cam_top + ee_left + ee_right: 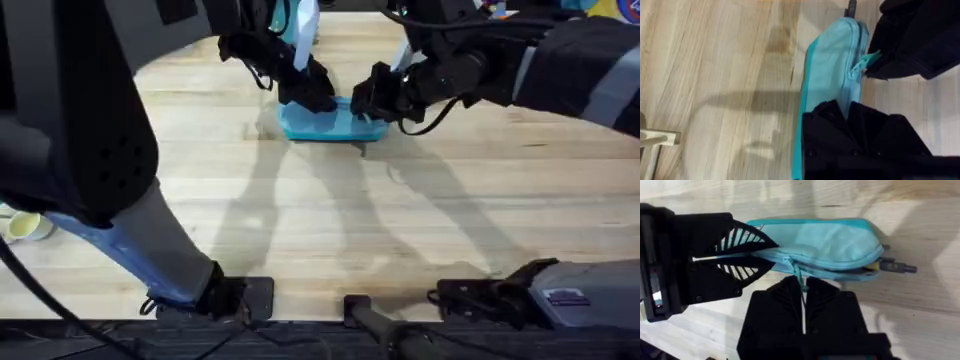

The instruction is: Unzip the bag, pick up the pens from the table one at a time and place them inside, then zip the bag closed.

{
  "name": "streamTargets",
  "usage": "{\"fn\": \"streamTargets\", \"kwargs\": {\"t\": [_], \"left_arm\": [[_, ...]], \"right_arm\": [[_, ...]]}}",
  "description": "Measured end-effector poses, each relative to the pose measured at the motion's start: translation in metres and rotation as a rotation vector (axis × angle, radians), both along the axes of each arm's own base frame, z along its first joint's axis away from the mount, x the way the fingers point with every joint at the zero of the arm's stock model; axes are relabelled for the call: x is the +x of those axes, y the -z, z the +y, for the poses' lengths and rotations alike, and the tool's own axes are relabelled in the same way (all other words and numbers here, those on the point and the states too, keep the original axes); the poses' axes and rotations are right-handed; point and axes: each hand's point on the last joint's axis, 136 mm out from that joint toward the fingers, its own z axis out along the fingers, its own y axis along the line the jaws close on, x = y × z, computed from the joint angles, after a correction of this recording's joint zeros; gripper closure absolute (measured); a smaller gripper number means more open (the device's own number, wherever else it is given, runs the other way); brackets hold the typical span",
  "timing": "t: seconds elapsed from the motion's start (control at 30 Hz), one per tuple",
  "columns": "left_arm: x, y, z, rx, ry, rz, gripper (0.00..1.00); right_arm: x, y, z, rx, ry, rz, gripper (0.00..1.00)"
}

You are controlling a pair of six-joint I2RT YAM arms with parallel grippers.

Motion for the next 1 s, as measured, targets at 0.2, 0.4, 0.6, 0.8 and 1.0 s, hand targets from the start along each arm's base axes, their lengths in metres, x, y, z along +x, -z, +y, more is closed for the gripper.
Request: {"fn": "streamTargets", "kwargs": {"t": [0.2, 0.4, 0.6, 0.8, 1.0], "left_arm": [[0.000, 0.000, 0.000, 0.000, 0.000, 0.000, 0.959], [-0.001, 0.000, 0.000, 0.000, 0.000, 0.004, 0.959], [-0.002, 0.000, -0.001, -0.003, 0.002, 0.010, 0.959], [-0.002, 0.000, -0.001, -0.003, 0.002, 0.008, 0.959], [-0.001, 0.000, -0.001, -0.004, 0.002, 0.005, 0.959]], "right_arm": [[0.000, 0.000, 0.000, -0.001, -0.001, 0.001, 0.966], [-0.009, 0.006, -0.005, -0.031, -0.017, 0.033, 0.968], [-0.019, 0.010, -0.027, -0.112, -0.013, 0.068, 0.968], [-0.008, 0.004, -0.056, -0.131, 0.047, 0.051, 0.969], [0.002, 0.005, -0.083, -0.147, 0.095, 0.053, 0.969]]}}
